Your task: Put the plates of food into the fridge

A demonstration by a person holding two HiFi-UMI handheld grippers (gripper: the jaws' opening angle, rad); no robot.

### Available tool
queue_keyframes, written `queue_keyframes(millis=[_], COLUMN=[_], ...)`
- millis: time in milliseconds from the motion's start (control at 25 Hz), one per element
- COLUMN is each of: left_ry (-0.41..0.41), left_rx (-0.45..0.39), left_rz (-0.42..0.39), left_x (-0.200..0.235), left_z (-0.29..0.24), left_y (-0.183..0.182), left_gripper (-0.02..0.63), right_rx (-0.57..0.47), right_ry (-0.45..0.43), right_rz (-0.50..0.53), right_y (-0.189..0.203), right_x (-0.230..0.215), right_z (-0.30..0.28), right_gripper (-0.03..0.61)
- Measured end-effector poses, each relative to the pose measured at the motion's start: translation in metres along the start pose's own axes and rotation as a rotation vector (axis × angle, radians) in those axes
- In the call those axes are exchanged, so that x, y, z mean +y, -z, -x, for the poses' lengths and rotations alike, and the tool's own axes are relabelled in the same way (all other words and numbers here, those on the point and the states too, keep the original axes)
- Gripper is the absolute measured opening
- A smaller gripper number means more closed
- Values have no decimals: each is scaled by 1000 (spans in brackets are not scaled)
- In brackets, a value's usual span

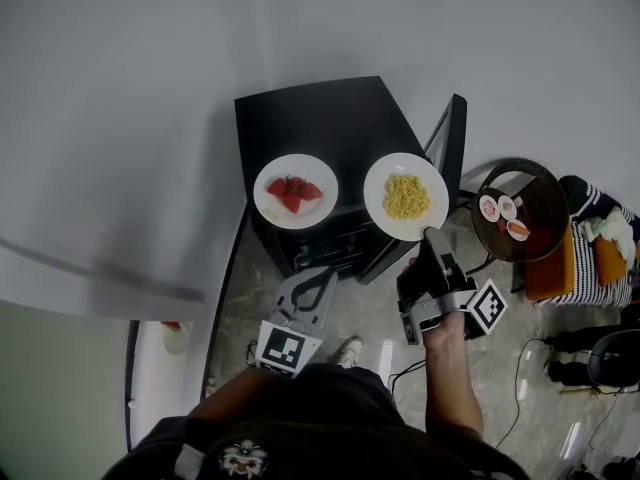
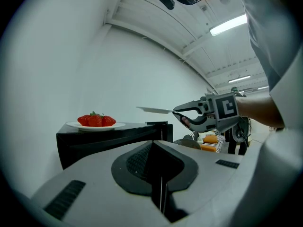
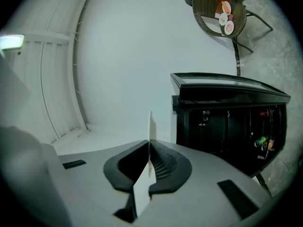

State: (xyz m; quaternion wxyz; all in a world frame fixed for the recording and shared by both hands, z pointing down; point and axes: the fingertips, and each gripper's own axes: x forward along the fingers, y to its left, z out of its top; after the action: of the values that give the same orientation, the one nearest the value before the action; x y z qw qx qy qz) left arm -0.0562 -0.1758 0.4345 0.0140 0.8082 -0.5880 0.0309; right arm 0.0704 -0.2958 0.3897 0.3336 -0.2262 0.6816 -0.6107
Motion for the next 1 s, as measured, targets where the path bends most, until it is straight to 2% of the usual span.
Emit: queue_keyframes(millis=[240, 480, 800, 1000], left_ry=[2, -5, -15, -41], left_rx=[-1, 42, 54, 56], left_rz=[-12, 4, -2, 7], left_x=[2, 7, 7, 12], left_z=[-4, -5, -6, 2], left_y=[3, 20, 31, 31], left_gripper=[21, 21, 21, 21], right_rx=[18, 15, 12, 10], right_ry=[5, 61, 116, 131], right_rz=[46, 48, 34, 36], right_y=[3, 8, 16, 13], right_x=[-1, -18, -57, -86], right_z=[34, 71, 93, 88], right_gripper=[32, 32, 32, 32])
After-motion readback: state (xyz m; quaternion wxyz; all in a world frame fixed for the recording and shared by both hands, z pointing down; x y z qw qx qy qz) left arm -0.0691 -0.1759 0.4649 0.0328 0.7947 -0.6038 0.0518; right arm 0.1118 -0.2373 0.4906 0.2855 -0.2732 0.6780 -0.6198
